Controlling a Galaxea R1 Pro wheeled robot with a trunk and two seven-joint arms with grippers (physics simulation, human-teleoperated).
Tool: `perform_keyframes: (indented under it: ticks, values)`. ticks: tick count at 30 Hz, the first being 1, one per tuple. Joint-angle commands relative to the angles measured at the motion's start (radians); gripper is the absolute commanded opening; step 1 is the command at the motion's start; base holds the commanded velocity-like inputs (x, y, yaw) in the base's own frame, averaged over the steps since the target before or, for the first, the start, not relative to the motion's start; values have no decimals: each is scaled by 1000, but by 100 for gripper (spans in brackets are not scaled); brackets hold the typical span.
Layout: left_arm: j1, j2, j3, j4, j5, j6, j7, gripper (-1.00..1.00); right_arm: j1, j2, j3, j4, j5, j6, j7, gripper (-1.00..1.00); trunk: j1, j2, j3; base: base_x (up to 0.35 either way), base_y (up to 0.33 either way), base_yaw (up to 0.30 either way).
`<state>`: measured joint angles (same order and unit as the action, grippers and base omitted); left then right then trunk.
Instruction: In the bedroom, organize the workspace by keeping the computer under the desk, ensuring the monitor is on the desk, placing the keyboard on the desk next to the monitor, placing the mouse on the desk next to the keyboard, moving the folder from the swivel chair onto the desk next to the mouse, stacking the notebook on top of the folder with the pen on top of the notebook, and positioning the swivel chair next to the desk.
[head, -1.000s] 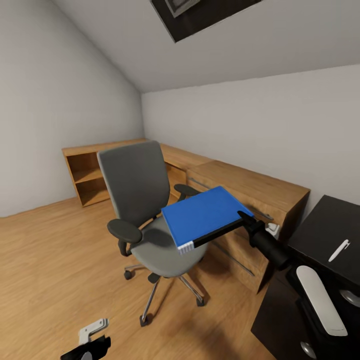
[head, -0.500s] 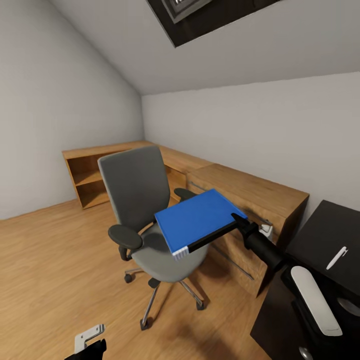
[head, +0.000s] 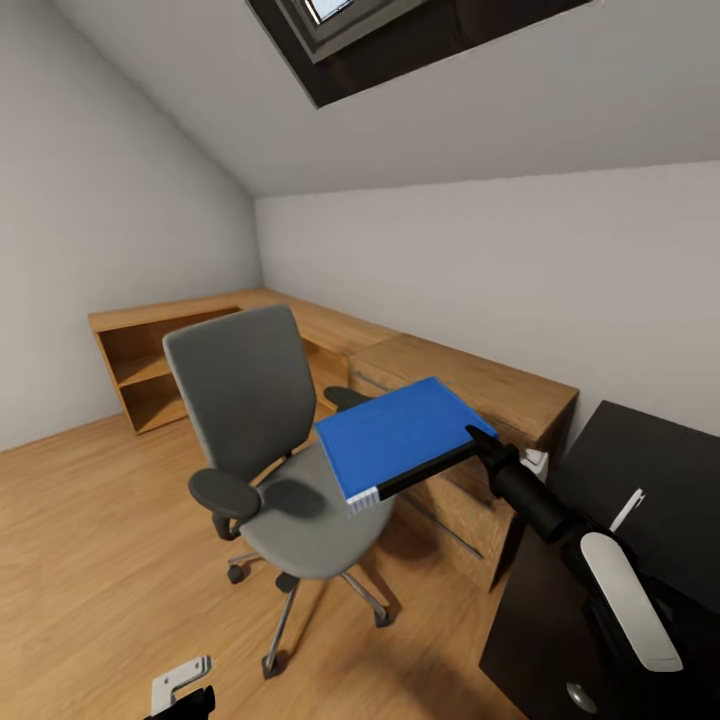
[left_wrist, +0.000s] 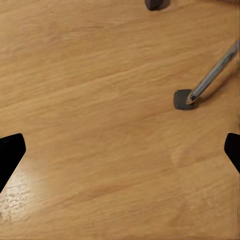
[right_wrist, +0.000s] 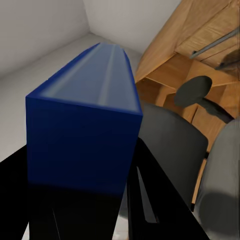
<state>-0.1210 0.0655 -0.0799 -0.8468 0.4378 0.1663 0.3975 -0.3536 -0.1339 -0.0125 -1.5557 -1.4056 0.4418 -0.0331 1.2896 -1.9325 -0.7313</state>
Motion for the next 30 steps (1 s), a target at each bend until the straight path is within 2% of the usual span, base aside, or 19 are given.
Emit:
perform_keyframes:
  ticks: [1, 7, 12, 21, 22, 23, 26, 27, 29, 30]
  values:
    - [0, 1, -8, 1, 7, -6, 9, 100, -1, 0, -2, 3, -7, -9, -4, -100, -4, 7, 3, 0, 0, -246]
    - [0, 1, -12, 8, 7, -25, 9, 100, -1, -1, -15, 41, -6, -92, -5, -100, -27, 49, 25, 0, 0, -253]
    - [0, 2, -15, 18, 7, -27, 9, 100, -1, -1, -38, 70, -6, -146, -14, -100, -27, 49, 27, 0, 0, -265]
    - [0, 1, -20, 25, 6, -29, 8, 100, -1, -1, -125, 92, -6, -165, -64, -100, -27, 49, 31, -26, 0, -272]
    - [0, 1, -34, 26, 7, -30, 9, 100, -1, -1, -135, 92, -6, -165, -65, -100, -27, 49, 31, -247, 0, -280]
    - [0, 1, -66, 29, 7, -30, 9, 100, -1, -1, -152, 92, -6, -166, -66, -100, -27, 49, 32, -308, 0, -283]
    - [0, 1, -92, 68, 6, -34, 8, 100, -1, -2, -164, 92, -6, -166, -66, -100, -27, 49, 33, -324, 0, -288]
    - [0, 0, -105, 110, 6, -96, 8, 100, -1, -3, -215, 93, -6, -165, -67, -100, -27, 49, 33, -284, 0, -292]
    - [0, -1, -111, 116, 6, -113, 8, 100, -1, -3, -230, 94, -6, -165, -67, -100, -27, 49, 34, -283, 0, -292]
    - [0, 0, -189, 119, 6, -128, 9, 100, -1, -1, -238, 147, -6, -166, -67, -100, -27, 49, 34, -96, 0, -293]
